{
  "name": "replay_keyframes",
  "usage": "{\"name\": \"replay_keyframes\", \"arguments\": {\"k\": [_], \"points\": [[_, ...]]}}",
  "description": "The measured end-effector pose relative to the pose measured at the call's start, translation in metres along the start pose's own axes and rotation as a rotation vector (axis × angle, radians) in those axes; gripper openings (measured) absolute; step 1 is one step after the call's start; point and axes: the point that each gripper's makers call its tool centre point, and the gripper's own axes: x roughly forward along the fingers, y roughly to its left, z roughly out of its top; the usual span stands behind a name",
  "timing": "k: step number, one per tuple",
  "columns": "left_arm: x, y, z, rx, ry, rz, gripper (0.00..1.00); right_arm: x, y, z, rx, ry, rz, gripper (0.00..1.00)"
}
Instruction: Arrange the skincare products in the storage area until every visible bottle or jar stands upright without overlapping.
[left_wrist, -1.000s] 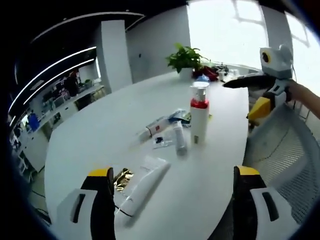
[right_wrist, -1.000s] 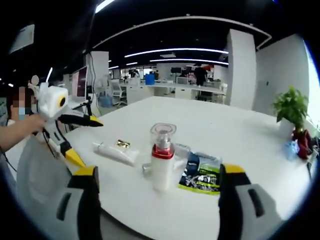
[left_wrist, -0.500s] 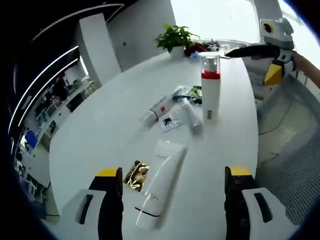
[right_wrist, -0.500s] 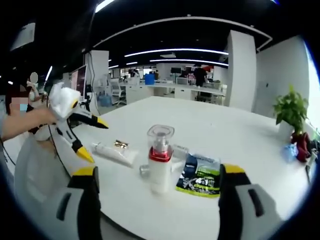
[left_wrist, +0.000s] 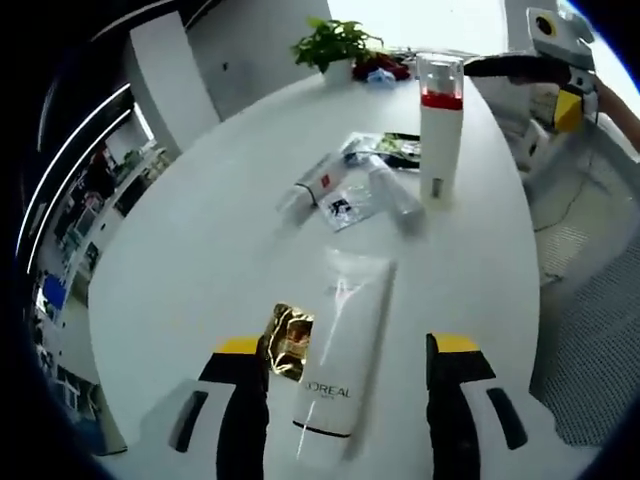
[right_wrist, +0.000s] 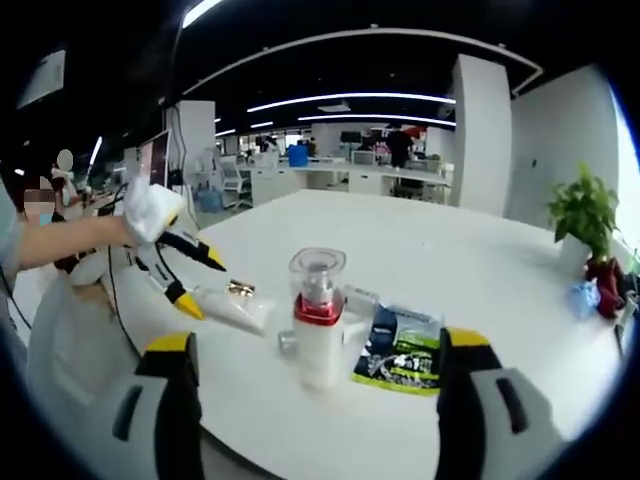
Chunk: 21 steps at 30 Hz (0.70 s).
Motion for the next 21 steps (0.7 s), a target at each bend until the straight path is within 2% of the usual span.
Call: {"name": "replay_keyframes", "arguments": {"k": [4,11,15,21], "points": [[0.008,-0.003,-0.005,0.019,0.027,-0.038,0.47,0.004,-0.001,-0.001,0.003,0.005,0.003,1.0],[0.022,0.001,-0.01,0.008,0.054,-0.072,0.41,0.01,-0.008,-0.002,0.012,0.018,0.0,1.0],[0.026,0.003,-0.013,0.013,0.068,-0.078,0.4,0.013,-0.008,-0.003,0.013,0.025,0.004,1.0],[0.031,0.0,-0.015,0.019,0.084,-0.111,0.34,0.017,-0.009,-0.005,0.02,0.035,0.006,1.0]]}}
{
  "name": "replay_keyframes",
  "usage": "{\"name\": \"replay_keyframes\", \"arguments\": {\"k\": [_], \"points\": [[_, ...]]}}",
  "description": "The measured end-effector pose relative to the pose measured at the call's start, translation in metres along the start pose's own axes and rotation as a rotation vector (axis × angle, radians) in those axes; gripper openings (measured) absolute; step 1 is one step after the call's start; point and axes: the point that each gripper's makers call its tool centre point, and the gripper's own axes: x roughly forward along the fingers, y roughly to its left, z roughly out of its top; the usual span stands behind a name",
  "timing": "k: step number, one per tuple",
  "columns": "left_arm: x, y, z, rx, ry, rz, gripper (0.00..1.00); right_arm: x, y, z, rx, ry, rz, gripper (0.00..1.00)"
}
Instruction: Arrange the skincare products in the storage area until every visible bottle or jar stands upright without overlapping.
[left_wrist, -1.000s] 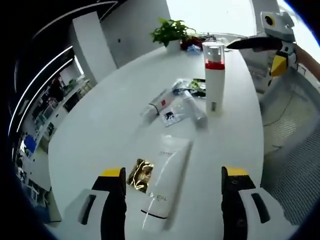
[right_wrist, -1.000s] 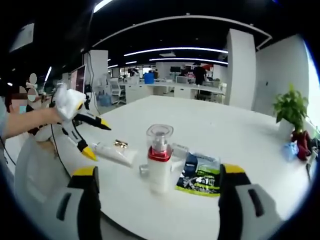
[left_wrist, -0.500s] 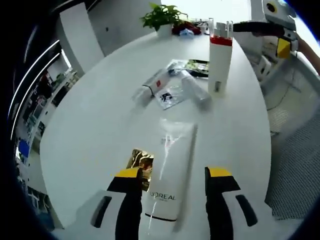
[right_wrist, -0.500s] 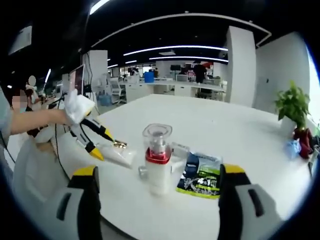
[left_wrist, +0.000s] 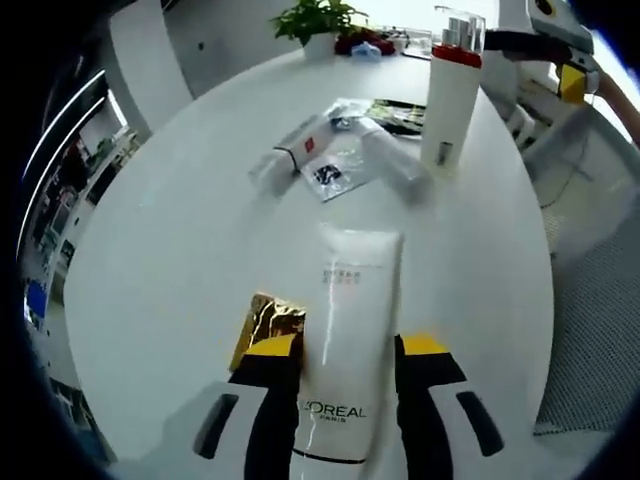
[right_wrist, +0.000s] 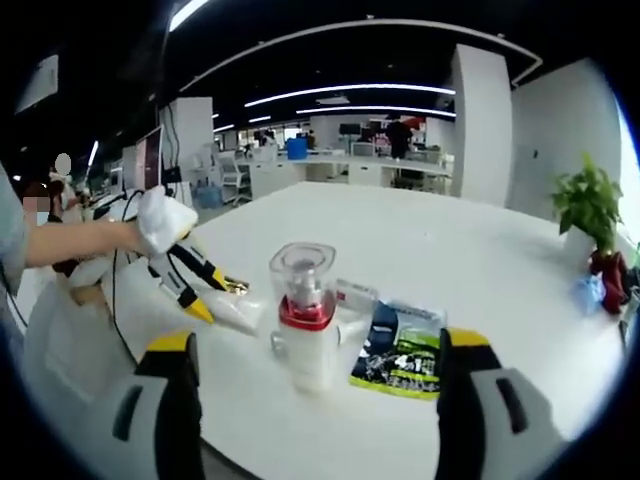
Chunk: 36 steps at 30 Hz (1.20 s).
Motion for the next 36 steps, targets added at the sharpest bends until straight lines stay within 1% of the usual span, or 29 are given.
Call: {"name": "replay_keyframes", "arguments": {"k": [5,9,11,15,19,23,29,34,36], "points": [[0.0,-0.001,0.001,0.012,0.0,-0.018,0.32,0.002,-0.001,0.0,0.004,0.003,-0.002,1.0],[0.0,-0.002,0.001,0.018,0.0,-0.018,0.31,0.002,0.0,0.0,0.007,0.004,-0.002,1.0],[0.0,-0.005,0.001,0.031,0.003,-0.032,0.3,0.002,0.0,-0.001,0.007,0.008,-0.003,1.0],[-0.001,-0.007,0.005,0.03,-0.006,-0.028,0.29,0.001,-0.001,-0.003,0.013,0.011,-0.009,1.0],[-0.009,-0.007,0.016,0.023,-0.052,0.002,0.28,0.0,0.0,-0.005,0.018,0.014,-0.004,1.0],[-0.016,-0.009,0.02,0.026,-0.076,0.021,0.28,-0.001,0.004,-0.004,0.015,0.011,0.004,1.0],[-0.023,-0.016,0.025,0.02,-0.102,0.029,0.28,-0.002,0.008,-0.006,0.011,0.012,0.008,1.0],[-0.031,-0.023,0.032,0.019,-0.139,0.041,0.28,-0.005,0.008,-0.006,0.01,0.013,0.005,1.0],[-0.035,-0.026,0.038,0.013,-0.166,0.047,0.28,-0.007,0.008,-0.006,0.008,0.015,0.004,0.99]]}}
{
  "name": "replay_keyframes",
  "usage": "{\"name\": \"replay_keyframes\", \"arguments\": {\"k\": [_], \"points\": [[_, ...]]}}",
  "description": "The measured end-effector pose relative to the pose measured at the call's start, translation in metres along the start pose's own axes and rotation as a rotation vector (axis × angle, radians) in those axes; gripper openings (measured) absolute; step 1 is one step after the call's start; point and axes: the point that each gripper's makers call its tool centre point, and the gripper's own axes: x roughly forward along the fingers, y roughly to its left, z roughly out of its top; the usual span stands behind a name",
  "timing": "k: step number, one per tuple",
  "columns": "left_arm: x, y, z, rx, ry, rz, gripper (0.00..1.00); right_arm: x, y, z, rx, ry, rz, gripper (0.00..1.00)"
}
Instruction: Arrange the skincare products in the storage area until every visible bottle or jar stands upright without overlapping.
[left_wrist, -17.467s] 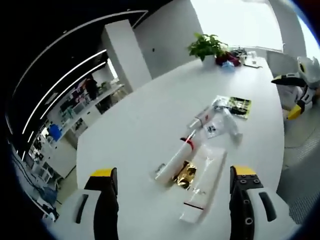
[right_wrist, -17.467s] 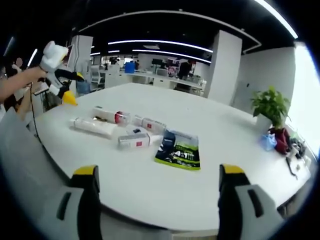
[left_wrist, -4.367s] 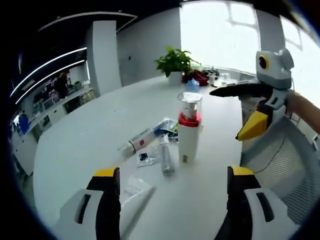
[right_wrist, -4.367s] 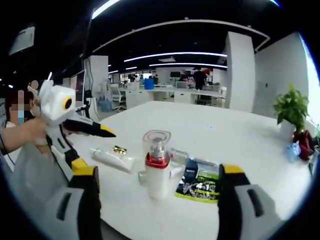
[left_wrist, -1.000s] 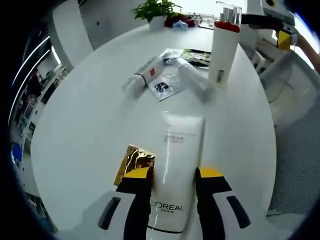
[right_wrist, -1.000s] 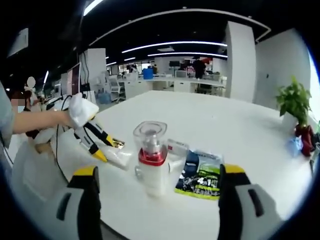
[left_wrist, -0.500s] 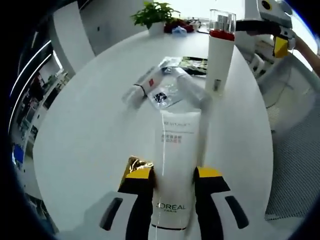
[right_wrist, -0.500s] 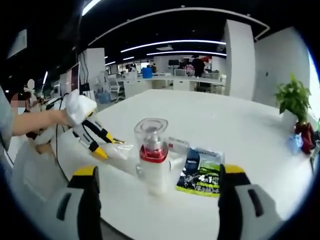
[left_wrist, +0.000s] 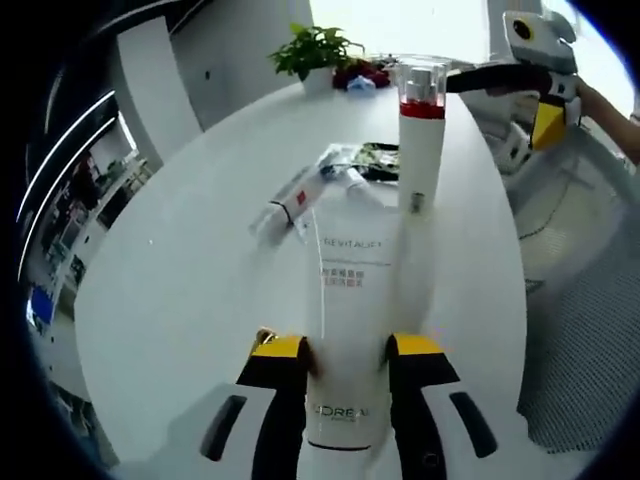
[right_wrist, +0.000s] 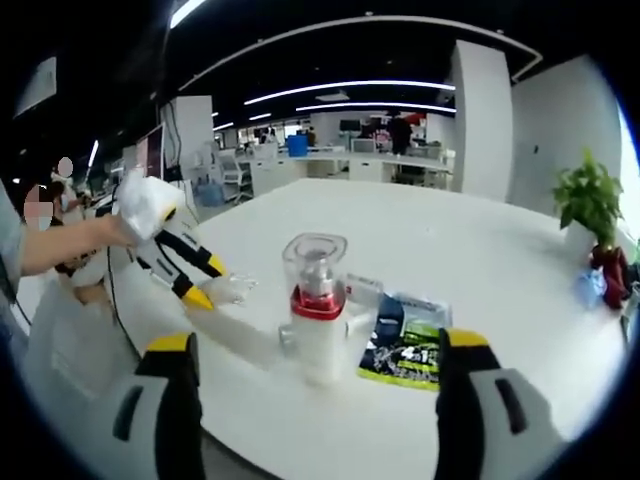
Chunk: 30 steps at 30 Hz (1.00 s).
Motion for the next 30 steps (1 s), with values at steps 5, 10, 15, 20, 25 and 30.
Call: {"name": "replay_keyframes", "arguments": {"k": [5,10,15,20,25,30], "points": [[-0.005,-0.008,0.012,-0.014,-0.045,-0.007,0.28,-0.003,0.002,0.001,0.034,-0.003,0.001,0.96],[-0.006,-0.015,0.02,-0.01,-0.073,-0.005,0.28,-0.005,0.007,-0.001,0.033,0.005,0.009,0.93],[-0.009,-0.021,0.03,-0.014,-0.104,-0.004,0.28,-0.008,0.011,-0.006,0.028,0.018,0.02,0.89],[-0.009,-0.028,0.039,-0.019,-0.132,-0.014,0.28,-0.01,0.016,-0.006,0.05,0.013,0.038,0.84],[-0.01,-0.034,0.046,-0.021,-0.149,-0.021,0.28,-0.011,0.027,-0.006,0.037,0.016,0.065,0.78],[-0.01,-0.038,0.05,-0.016,-0.161,-0.011,0.28,-0.011,0.04,-0.004,0.053,0.02,0.107,0.64]]}}
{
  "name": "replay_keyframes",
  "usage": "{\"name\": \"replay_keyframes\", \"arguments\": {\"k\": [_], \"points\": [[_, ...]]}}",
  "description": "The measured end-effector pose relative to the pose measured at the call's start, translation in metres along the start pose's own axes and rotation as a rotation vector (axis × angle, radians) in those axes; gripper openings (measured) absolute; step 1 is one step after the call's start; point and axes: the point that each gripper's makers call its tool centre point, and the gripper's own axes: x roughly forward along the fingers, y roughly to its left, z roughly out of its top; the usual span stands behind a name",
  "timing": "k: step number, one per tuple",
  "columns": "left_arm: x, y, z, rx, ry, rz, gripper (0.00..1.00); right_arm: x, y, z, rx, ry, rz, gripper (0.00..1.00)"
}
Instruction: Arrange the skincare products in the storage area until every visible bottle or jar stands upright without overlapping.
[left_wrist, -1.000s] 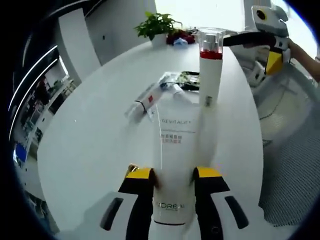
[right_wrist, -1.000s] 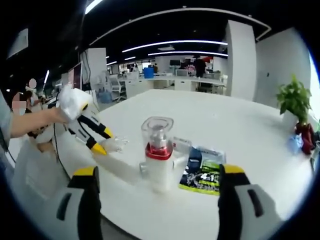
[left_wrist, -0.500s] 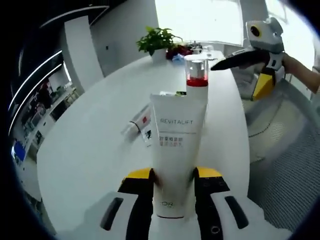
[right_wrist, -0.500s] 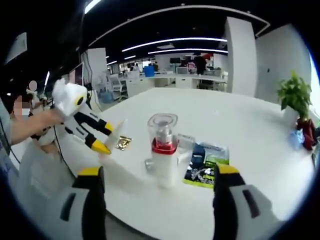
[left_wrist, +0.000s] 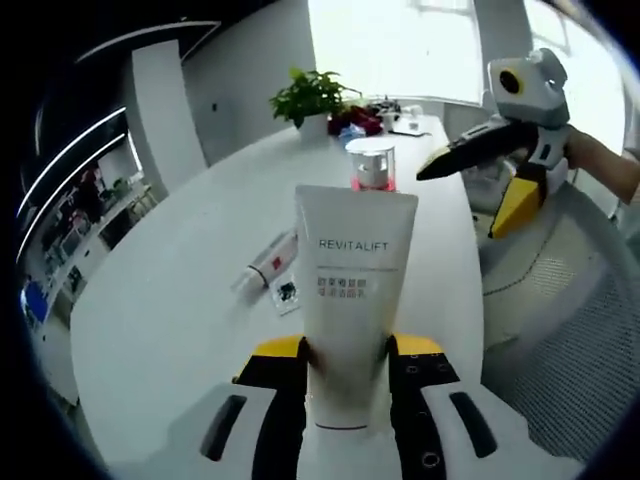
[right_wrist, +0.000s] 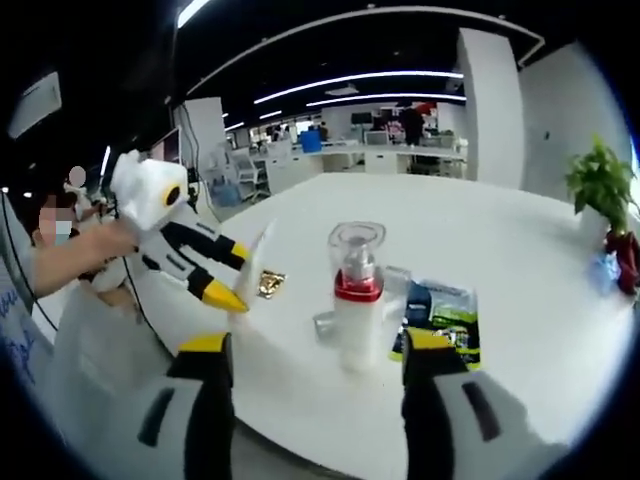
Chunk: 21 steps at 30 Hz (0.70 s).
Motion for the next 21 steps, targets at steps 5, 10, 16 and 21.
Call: {"name": "replay_keyframes", "arguments": {"k": [5,10,16,21], "points": [[-0.001,-0.007,0.004,-0.015,-0.015,-0.003,0.28,0.003,0.011,0.005,0.014,-0.014,0.029,0.52],[-0.003,-0.011,0.008,-0.028,-0.027,0.005,0.28,0.009,0.022,0.01,0.02,-0.024,0.067,0.44],[-0.004,-0.015,0.015,-0.055,-0.05,0.022,0.28,0.015,0.037,0.022,0.036,-0.064,0.12,0.36],[-0.005,-0.019,0.02,-0.069,-0.07,0.03,0.28,0.021,0.041,0.032,0.056,-0.084,0.142,0.31]]}}
